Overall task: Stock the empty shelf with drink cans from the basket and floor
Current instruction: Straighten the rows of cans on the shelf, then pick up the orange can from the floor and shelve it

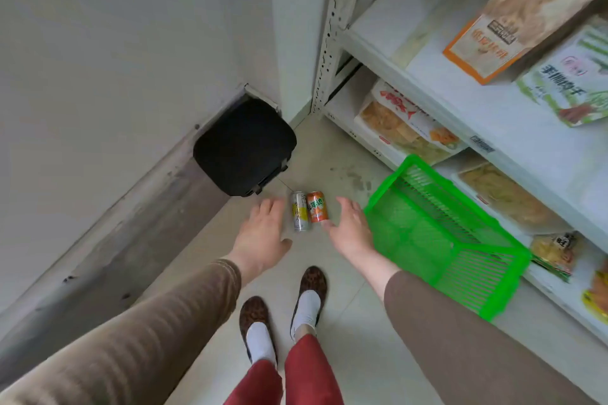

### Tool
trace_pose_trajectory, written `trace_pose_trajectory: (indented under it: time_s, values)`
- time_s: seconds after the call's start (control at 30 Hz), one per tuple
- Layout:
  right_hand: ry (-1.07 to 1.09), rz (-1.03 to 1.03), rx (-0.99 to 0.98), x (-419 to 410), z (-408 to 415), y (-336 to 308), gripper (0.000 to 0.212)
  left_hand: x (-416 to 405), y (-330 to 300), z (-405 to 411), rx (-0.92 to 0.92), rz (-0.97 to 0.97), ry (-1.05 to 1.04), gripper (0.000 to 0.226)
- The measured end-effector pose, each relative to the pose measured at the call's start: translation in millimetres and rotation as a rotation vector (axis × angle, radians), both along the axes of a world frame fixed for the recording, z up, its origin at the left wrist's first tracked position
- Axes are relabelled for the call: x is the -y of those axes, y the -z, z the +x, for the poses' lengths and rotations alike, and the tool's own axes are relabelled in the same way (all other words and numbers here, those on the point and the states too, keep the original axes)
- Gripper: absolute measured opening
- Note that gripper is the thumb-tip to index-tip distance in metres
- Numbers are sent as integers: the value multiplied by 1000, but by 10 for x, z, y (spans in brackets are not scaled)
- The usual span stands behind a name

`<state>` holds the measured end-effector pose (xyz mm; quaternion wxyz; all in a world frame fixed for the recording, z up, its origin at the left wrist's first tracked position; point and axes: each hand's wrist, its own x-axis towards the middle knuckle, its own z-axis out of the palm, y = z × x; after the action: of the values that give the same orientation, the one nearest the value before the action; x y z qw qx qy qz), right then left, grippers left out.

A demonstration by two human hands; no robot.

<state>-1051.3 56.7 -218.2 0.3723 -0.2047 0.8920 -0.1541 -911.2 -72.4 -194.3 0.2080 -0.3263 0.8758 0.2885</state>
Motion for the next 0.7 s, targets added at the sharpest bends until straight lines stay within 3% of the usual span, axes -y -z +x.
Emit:
trace_pose_trajectory:
  time_s: [0.33, 0.5, 0.7]
  values:
    - [193, 154, 129, 288, -109, 2463, 52, -54, 2225, -322, 85, 14, 67, 81]
    - [219, 178, 116, 426, -251, 3209, 53, 80, 2897, -481, 89, 9, 57, 78]
    - [266, 187, 116, 494, -269, 3707, 69, 118, 3303, -530, 82, 15, 72, 79]
